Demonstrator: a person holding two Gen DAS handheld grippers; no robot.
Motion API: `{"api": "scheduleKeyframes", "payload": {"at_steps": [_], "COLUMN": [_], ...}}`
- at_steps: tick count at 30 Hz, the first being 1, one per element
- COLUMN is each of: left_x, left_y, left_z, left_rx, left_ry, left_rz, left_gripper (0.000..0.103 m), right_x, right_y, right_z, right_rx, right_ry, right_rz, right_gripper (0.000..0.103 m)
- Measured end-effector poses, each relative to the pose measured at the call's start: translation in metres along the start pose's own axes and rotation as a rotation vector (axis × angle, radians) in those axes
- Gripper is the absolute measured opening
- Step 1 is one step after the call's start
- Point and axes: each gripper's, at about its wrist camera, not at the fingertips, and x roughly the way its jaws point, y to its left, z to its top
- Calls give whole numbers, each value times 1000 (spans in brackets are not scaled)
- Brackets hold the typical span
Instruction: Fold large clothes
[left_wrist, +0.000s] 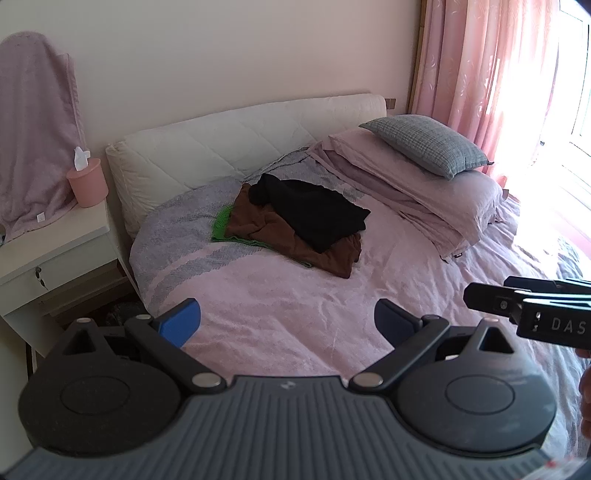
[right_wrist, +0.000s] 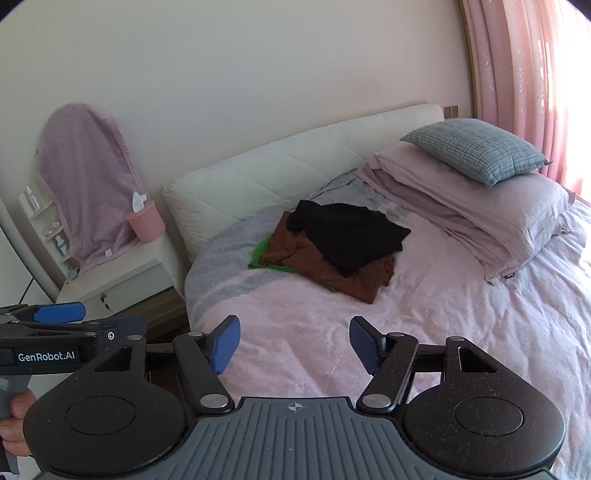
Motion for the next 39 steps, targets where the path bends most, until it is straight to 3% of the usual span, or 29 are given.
{"api": "scheduleKeyframes", "payload": {"at_steps": [39], "left_x": [-12], "left_y": [-61], "left_z": [-13], "left_rx": [18], "left_ry": [8], "left_rz": [50], "left_gripper": [99], "right_x": [-22], "right_y": [-49], "right_z": [-15], "right_rx": [28], "right_ry": [-11], "right_rz": [53], "right_gripper": [63]}}
